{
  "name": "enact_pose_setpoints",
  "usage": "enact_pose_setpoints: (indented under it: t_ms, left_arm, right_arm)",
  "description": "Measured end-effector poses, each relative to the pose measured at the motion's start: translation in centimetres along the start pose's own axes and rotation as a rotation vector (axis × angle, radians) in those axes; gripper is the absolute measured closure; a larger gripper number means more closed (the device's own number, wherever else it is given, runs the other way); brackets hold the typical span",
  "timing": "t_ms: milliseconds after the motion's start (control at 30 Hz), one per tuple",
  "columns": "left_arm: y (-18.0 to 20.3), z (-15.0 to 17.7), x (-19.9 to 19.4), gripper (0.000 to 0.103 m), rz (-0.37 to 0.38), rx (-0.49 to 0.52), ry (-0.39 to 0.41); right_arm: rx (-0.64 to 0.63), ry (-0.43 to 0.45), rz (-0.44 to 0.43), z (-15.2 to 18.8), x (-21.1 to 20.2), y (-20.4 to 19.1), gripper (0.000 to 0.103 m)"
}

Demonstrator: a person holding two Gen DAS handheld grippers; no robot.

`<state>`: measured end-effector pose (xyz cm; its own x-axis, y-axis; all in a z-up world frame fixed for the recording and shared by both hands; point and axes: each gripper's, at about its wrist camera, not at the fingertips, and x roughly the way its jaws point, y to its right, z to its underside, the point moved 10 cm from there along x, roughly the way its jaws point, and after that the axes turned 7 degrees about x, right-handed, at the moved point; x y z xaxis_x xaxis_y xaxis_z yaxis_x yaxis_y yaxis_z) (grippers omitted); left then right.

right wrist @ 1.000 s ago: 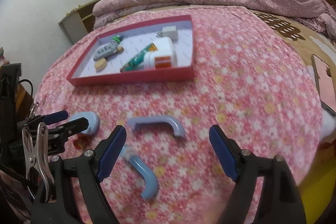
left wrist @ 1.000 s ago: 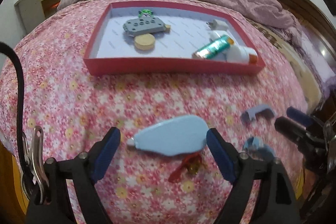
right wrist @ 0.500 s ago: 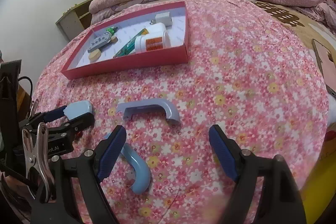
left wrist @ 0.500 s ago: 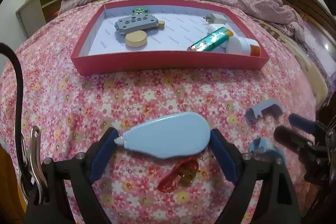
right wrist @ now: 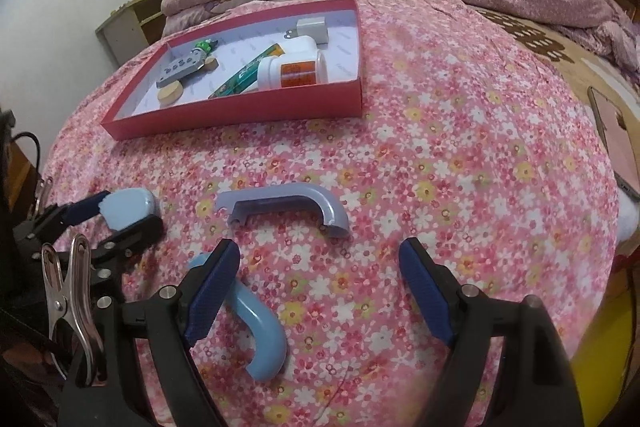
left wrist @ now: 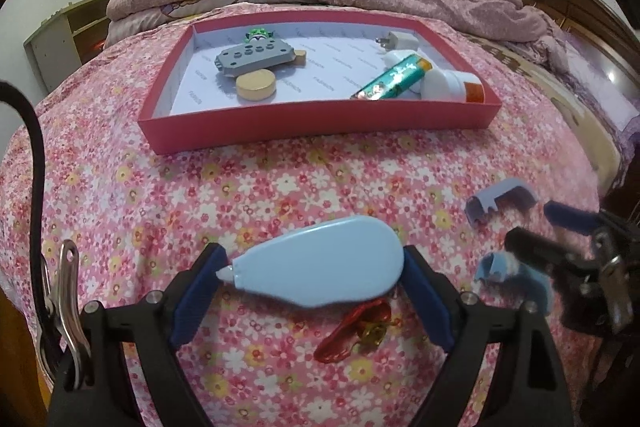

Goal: Organize rigid objects
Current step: 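Grasp blue-grey handle with right while left carries tape dispenser into tray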

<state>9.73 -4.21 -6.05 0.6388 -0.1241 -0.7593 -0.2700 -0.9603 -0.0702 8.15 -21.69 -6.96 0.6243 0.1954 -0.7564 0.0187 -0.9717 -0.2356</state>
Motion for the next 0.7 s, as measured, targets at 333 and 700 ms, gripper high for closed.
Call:
enact_pose_setpoints:
  t_ms: [333, 700]
  left_arm:
    - [-1.6, -0.4, -0.8, 0.013, 0.009, -0.044, 0.018]
    - [-3.1, -1.1, -1.2, 0.013, -0.005, -0.058, 0.041]
  right_arm:
    - [0.042, 0.040, -0.055, -1.3, -0.2, -1.7, 0.016]
    - [0.036, 0.041, 0.025, -1.6, 1.3, -2.2, 0.027]
